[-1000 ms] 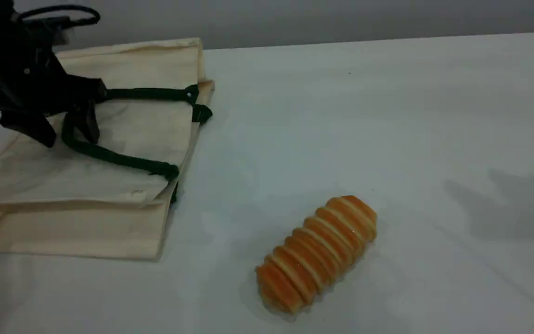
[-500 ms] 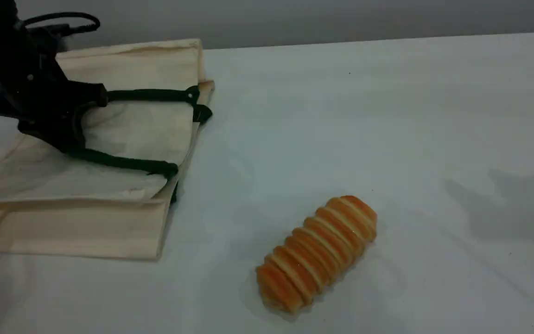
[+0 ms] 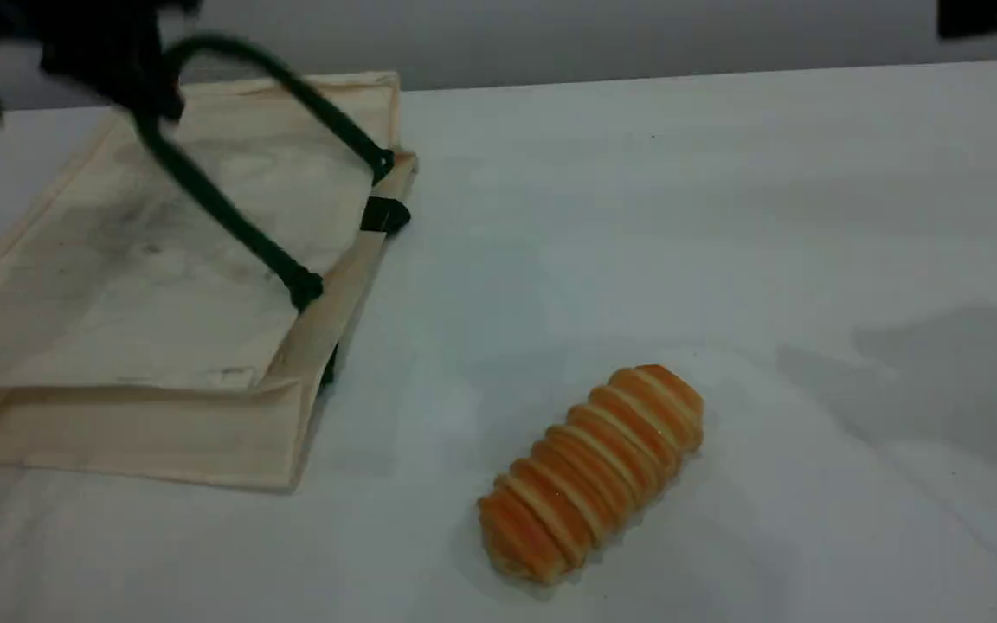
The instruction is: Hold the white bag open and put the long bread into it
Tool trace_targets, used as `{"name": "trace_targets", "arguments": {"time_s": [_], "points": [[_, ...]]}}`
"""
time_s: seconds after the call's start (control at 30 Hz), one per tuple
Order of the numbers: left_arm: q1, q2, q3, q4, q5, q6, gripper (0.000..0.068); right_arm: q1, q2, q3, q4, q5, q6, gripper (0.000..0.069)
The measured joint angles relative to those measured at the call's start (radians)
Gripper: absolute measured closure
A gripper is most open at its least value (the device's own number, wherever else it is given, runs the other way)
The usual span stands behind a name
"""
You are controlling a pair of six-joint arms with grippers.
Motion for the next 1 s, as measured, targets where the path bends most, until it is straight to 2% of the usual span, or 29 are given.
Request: {"name": "trace_targets", "arguments": {"time_s": [0.2,0.4,0.53,0.8,1.0], "points": [[0.0,-0.123,-0.045,-0.154,0.149,0.12,0.059,0.093,0.064,0.0,0.0,-0.004,-0.035,0.0185],[-0.001,-0.272,-0.045,-0.193,0.268,0.139,0.059,0.188,0.101,0.0,0.001,-0.062,-0.044,0.0185],[-0.006,-0.377,-0.045,-0.232,0.312,0.148,0.059,0.197,0.133,0.0,0.001,-0.064,-0.041,0.0185],[-0.071,-0.522,-0.045,-0.212,0.365,0.16,0.059,0.197,0.216,0.001,0.001,-0.068,-0.041,0.0185],[-0.07,-0.538,-0.045,-0.173,0.373,0.158,0.059,0.197,0.311,0.001,0.003,-0.075,-0.048,0.0185]]}}
